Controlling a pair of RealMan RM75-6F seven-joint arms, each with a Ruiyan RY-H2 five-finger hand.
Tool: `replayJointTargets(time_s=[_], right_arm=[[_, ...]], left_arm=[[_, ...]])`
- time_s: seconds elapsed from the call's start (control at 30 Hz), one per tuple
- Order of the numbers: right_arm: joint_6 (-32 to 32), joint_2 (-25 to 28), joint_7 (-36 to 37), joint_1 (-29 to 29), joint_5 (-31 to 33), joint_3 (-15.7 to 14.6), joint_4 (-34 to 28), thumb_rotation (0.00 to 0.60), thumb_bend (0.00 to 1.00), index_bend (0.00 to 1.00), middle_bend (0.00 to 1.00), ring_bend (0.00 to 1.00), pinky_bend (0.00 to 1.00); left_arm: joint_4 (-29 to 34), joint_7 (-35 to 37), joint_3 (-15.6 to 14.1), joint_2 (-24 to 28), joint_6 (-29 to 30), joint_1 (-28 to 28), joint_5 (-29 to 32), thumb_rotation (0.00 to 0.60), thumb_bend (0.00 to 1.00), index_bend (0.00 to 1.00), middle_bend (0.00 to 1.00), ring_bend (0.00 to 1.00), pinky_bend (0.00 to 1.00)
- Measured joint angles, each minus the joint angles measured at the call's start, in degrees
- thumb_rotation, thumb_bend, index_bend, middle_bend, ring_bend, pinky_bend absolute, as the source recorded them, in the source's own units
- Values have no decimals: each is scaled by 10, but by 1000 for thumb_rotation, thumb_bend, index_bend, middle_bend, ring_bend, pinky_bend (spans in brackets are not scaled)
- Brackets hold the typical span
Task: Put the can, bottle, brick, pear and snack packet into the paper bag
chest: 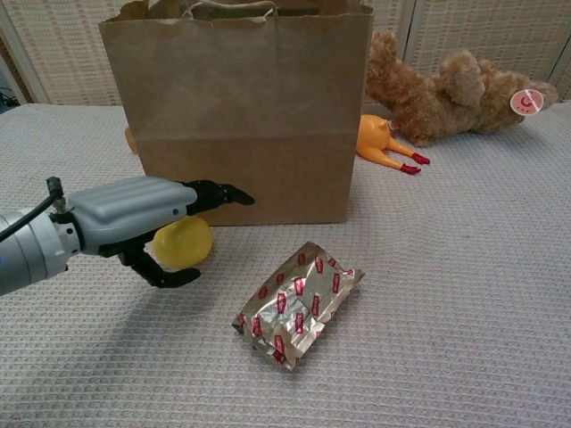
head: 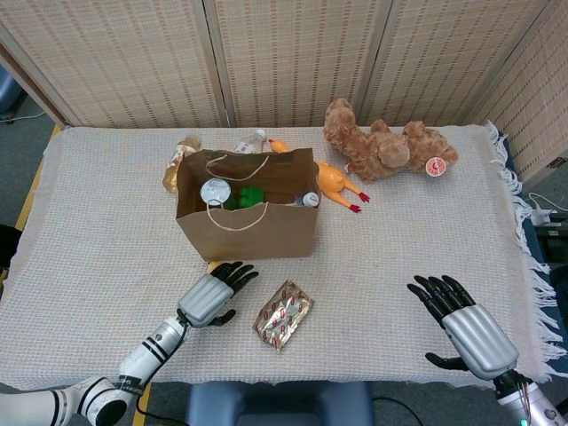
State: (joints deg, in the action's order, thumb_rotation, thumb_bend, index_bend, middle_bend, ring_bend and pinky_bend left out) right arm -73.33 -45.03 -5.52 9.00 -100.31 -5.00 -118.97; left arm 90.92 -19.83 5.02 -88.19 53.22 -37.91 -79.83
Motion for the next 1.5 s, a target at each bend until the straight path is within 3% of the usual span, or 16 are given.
replayJointTargets(time_s=[0.23, 0.4, 0.6, 0.7, 0.77, 0.93, 1.23, 1.33, 1.5], right_arm=[[2, 0, 2, 2, 4, 1, 1, 600, 17, 0, 0, 0, 0], [2, 0, 1, 2, 4, 1, 0, 600, 17, 0, 0, 0, 0], [1, 0, 2, 1, 3, 1, 0, 600, 17, 0, 0, 0, 0], [0, 0, 2, 1, 3, 1, 0, 600, 17, 0, 0, 0, 0], [1, 0, 2, 1, 1, 0, 0, 600, 17, 0, 0, 0, 0], [-2, 0, 1, -1, -7, -3, -1, 600, 17, 0, 0, 0, 0], [-5, 1, 2, -2, -13, -6, -1, 600, 17, 0, 0, 0, 0], [-5, 0, 0, -3, -15, -6, -2, 600, 17, 0, 0, 0, 0], [-2, -2, -10, -3, -19, -8, -5, 600, 16, 0, 0, 0, 0]], left_arm=[[-35, -36, 12, -11, -27, -24, 39, 600, 372, 0, 0, 0, 125], [-58, -46, 14, -18, -39, -31, 77, 600, 373, 51, 27, 10, 223], [-81, -42, 6, -29, -33, -29, 88, 600, 435, 307, 264, 200, 418], [-83, -38, 4, -30, -27, -26, 84, 600, 518, 524, 521, 455, 642], [-84, -33, 1, -29, -16, -22, 77, 600, 550, 577, 598, 545, 720], [-65, -8, -9, -4, 35, 6, 55, 600, 576, 611, 625, 589, 749], [-6, 43, -13, 99, 156, 74, 24, 600, 576, 617, 630, 593, 738], [11, 66, 3, 132, 207, 99, 26, 600, 575, 617, 631, 593, 734], [53, 136, 73, 152, 275, 127, 74, 600, 575, 620, 631, 593, 731]])
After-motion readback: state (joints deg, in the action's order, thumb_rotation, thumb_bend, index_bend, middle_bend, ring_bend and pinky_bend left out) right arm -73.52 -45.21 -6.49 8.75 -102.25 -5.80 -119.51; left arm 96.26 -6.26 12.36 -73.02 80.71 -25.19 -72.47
